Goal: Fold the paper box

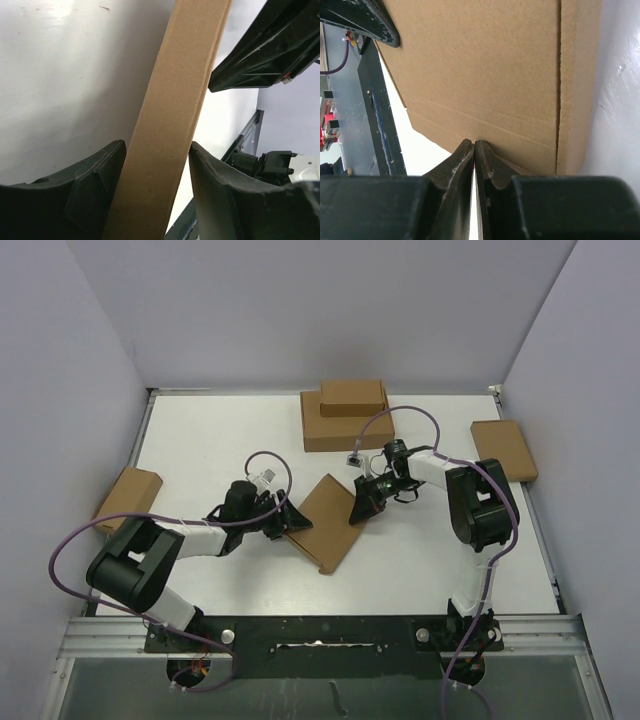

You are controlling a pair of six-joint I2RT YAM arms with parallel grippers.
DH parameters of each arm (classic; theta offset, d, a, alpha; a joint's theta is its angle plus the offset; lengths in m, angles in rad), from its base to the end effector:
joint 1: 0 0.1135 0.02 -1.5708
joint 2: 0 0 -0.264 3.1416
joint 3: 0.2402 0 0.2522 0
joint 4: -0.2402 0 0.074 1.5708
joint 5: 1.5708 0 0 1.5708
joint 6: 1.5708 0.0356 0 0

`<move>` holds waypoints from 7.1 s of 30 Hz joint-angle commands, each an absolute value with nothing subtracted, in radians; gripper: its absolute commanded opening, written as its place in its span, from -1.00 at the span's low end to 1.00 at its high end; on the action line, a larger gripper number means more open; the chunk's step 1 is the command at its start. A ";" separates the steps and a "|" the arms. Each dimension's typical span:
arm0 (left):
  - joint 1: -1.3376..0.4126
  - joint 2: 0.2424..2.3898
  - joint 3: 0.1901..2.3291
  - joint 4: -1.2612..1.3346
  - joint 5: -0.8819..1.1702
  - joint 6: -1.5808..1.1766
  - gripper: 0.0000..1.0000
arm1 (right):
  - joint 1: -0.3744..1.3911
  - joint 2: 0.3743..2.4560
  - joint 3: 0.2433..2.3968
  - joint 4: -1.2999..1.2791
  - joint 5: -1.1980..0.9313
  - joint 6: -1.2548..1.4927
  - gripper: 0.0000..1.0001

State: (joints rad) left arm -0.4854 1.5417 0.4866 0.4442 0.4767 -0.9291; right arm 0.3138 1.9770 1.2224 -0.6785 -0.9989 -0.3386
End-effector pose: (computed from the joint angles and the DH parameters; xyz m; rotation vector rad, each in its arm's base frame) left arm 0.2328 -0.1413 0.1333 -0.2323 2.4110 -1.2566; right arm 0.3300 0.1386 0.1395 -0.9404 2.4698 1.4385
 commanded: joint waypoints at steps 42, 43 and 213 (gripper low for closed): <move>-0.892 1.232 1.050 -0.328 -0.126 0.221 -0.66 | -0.059 1.717 1.192 -0.613 -1.243 -0.332 -0.47; -0.924 1.238 1.046 -0.303 -0.166 0.266 -0.66 | -0.064 1.718 1.191 -0.611 -1.243 -0.329 -0.47; -0.778 1.347 0.589 0.147 0.004 -1.006 0.30 | 0.363 1.616 1.144 -0.879 -0.885 -0.750 -0.63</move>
